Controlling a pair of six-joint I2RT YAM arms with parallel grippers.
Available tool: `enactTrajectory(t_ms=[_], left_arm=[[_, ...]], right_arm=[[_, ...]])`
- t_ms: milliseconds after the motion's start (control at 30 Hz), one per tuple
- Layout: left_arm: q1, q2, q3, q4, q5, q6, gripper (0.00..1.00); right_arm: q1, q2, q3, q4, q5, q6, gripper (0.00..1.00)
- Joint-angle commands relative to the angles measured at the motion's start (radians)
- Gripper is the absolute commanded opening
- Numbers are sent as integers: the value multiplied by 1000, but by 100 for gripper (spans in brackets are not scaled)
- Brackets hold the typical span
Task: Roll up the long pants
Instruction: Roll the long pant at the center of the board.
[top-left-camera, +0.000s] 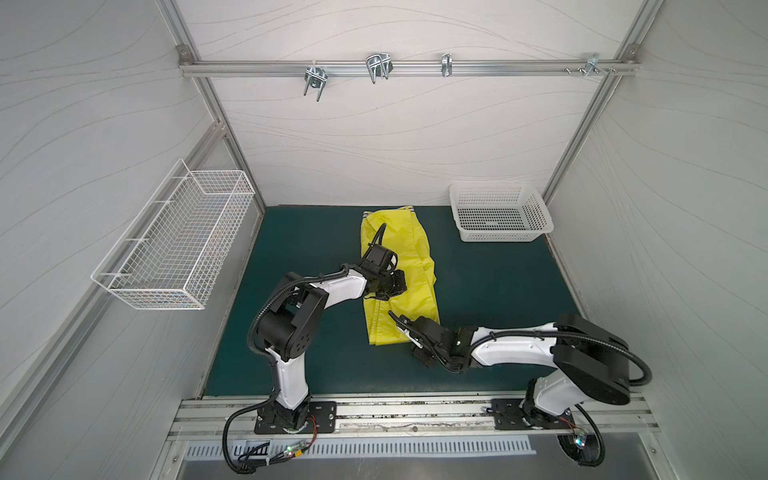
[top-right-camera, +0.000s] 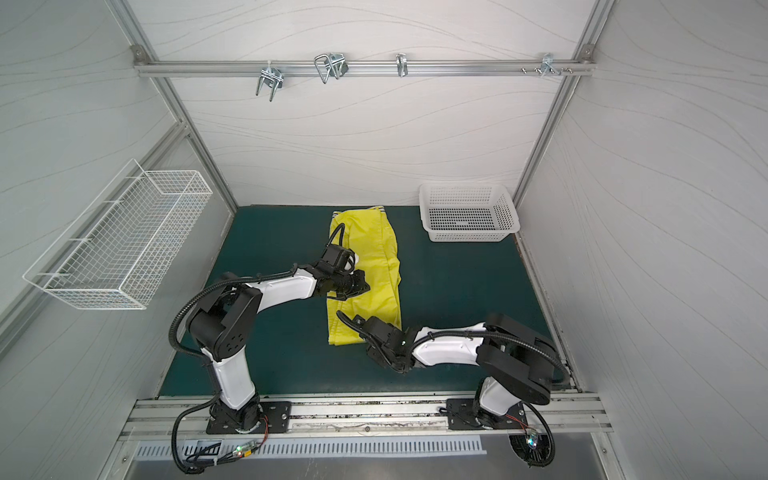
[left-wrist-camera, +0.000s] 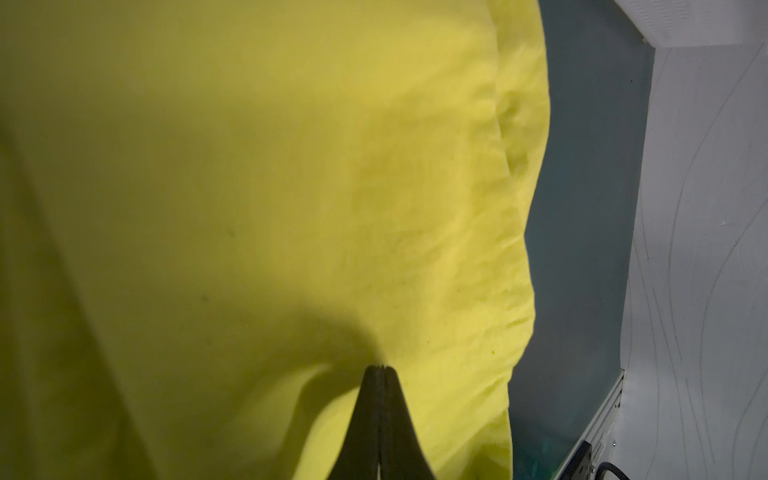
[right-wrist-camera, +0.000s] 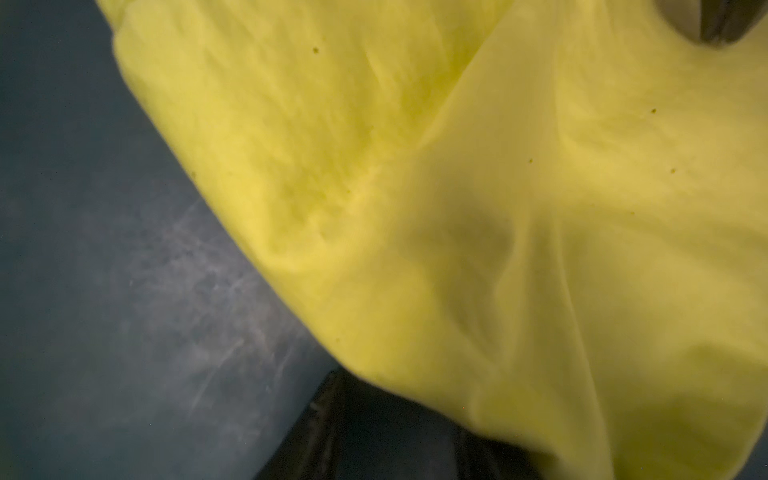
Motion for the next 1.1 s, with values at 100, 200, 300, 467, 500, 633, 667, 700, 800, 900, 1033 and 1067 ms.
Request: enactTrajectory(t_ms=[100, 200, 300, 467, 500, 633, 667, 700, 800, 900, 1033, 1067], left_arm=[[52, 21, -56, 74, 97, 5, 0], [57, 7, -80, 64, 103, 23, 0], [57, -17, -115, 72, 120, 32, 0], [34, -66, -167, 77, 134, 51, 0], [21, -74, -173, 71, 133, 59, 0], [-14, -107, -189, 55, 104, 79, 0], [-14, -115, -193, 57, 103, 76, 0], [-13, -119, -189, 53, 101, 76, 0], [-10, -115, -160, 12, 77, 95, 0], [6, -101, -146, -4, 83, 85, 0], [54, -110, -177, 52, 127, 26, 0], [68, -114, -180, 55, 134, 20, 0]], right_arm=[[-53, 134, 79, -40, -107, -73, 0], [-44, 94, 85, -57, -174, -40, 0], [-32, 25, 88, -96, -239, 12, 0], [-8, -82, 128, -197, -372, 78, 0], [-7, -98, 141, -222, -403, 88, 0], [-3, -153, 155, -265, -364, 95, 4], [3, -159, 147, -265, -319, 78, 10], [16, -162, 136, -257, -251, 53, 19], [27, -142, 72, -162, -138, -32, 46], [-9, -79, 35, -74, -92, -102, 51], [-25, -17, 17, 41, -59, -170, 53], [-27, -8, 25, 50, -54, -178, 53]])
